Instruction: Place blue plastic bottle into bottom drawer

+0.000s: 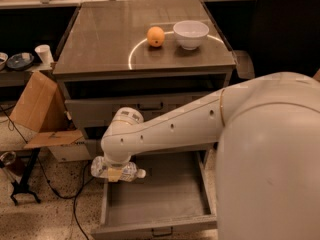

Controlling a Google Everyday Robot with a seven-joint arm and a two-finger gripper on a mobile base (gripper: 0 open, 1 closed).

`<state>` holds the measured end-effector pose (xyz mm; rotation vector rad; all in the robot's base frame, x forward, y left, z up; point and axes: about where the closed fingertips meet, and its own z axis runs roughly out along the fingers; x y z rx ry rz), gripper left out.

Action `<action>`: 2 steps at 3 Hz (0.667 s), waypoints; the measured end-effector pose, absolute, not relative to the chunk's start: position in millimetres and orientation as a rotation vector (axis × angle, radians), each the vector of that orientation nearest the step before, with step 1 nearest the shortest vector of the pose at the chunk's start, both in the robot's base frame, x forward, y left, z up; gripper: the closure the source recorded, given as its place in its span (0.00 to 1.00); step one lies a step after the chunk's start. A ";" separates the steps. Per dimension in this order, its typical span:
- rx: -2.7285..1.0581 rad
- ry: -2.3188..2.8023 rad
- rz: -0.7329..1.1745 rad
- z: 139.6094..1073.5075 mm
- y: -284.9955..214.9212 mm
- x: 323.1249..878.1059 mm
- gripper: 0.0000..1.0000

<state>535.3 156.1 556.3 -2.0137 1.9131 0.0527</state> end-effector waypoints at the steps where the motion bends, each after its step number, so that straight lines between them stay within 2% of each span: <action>1: -2.098 1.945 0.075 514.1 168.4 524.2 1.00; 2: -2.098 1.945 0.075 514.1 168.4 524.2 1.00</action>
Offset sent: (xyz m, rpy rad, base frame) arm -0.0084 0.0103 -0.0349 -0.0457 0.0524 0.0224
